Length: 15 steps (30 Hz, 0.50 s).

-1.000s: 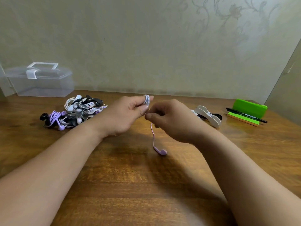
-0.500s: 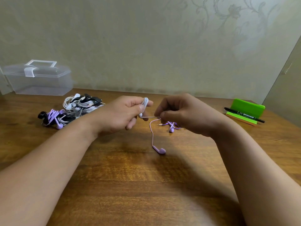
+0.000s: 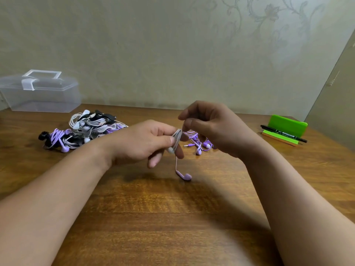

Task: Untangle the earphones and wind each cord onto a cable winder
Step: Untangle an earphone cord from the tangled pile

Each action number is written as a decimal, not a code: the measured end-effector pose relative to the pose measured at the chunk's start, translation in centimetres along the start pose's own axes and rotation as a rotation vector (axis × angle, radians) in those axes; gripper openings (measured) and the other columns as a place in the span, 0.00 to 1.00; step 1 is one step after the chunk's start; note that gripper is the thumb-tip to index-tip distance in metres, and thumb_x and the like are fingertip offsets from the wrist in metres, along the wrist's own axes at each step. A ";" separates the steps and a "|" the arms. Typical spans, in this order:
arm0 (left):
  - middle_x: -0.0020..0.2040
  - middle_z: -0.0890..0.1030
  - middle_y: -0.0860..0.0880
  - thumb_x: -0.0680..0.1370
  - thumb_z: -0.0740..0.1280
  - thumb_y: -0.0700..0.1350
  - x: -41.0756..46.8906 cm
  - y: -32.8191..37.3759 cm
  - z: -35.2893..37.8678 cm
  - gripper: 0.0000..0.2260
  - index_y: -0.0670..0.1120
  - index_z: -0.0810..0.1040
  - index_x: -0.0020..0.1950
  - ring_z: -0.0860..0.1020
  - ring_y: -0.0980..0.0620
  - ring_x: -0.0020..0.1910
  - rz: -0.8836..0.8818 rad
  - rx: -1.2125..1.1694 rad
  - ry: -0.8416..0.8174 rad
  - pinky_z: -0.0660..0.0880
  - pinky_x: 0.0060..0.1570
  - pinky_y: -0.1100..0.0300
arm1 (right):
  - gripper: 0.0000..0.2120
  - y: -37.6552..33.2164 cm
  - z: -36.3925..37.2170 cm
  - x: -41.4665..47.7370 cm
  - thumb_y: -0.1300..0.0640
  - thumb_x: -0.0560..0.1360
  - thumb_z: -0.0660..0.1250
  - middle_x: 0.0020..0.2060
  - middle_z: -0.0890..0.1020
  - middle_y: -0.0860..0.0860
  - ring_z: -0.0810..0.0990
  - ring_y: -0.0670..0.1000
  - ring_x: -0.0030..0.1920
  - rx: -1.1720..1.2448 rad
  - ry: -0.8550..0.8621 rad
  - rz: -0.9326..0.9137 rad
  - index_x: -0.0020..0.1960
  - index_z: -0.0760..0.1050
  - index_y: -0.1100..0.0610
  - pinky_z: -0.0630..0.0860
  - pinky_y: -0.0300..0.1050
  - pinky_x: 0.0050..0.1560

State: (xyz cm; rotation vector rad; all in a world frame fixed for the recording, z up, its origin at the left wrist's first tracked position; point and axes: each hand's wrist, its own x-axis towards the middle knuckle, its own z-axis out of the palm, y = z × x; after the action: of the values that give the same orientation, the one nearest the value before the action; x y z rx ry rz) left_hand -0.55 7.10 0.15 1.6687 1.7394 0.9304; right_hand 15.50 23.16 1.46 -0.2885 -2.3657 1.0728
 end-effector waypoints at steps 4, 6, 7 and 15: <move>0.51 0.84 0.42 0.84 0.62 0.43 0.2 0.0 0.0 0.14 0.39 0.80 0.65 0.69 0.54 0.24 0.121 -0.502 0.023 0.61 0.30 0.61 | 0.05 1.3 0.2 0.4 0.57 0.81 0.72 0.37 0.84 0.50 0.78 0.47 0.35 0.153 0.148 0.032 0.50 0.83 0.59 0.76 0.45 0.39; 0.52 0.84 0.43 0.84 0.61 0.43 0.6 -0.1 0.1 0.15 0.40 0.79 0.67 0.67 0.56 0.23 0.152 -0.610 0.120 0.55 0.32 0.56 | 0.07 1.4 1.3 0.4 0.55 0.81 0.71 0.36 0.82 0.51 0.78 0.49 0.34 0.219 0.136 0.059 0.51 0.84 0.59 0.76 0.44 0.38; 0.53 0.84 0.44 0.84 0.61 0.44 0.9 -0.2 0.2 0.15 0.41 0.79 0.68 0.66 0.57 0.23 0.143 -0.624 0.179 0.56 0.32 0.57 | 0.07 1.3 2.1 0.4 0.56 0.83 0.69 0.37 0.82 0.52 0.78 0.49 0.36 0.249 0.112 0.069 0.54 0.84 0.59 0.78 0.43 0.38; 0.66 0.82 0.56 0.86 0.61 0.41 2.0 -1.0 0.5 0.14 0.39 0.85 0.55 0.81 0.54 0.61 0.116 -0.353 0.441 0.75 0.62 0.61 | 0.10 1.4 4.5 0.8 0.54 0.81 0.71 0.45 0.87 0.56 0.87 0.54 0.45 0.504 0.117 0.254 0.56 0.82 0.61 0.83 0.46 0.46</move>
State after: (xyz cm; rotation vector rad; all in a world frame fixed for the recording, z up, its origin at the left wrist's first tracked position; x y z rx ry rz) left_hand -0.93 9.18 -0.76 1.4144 1.6239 1.6534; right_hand 12.34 21.50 -1.75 -0.4554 -1.9084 1.6737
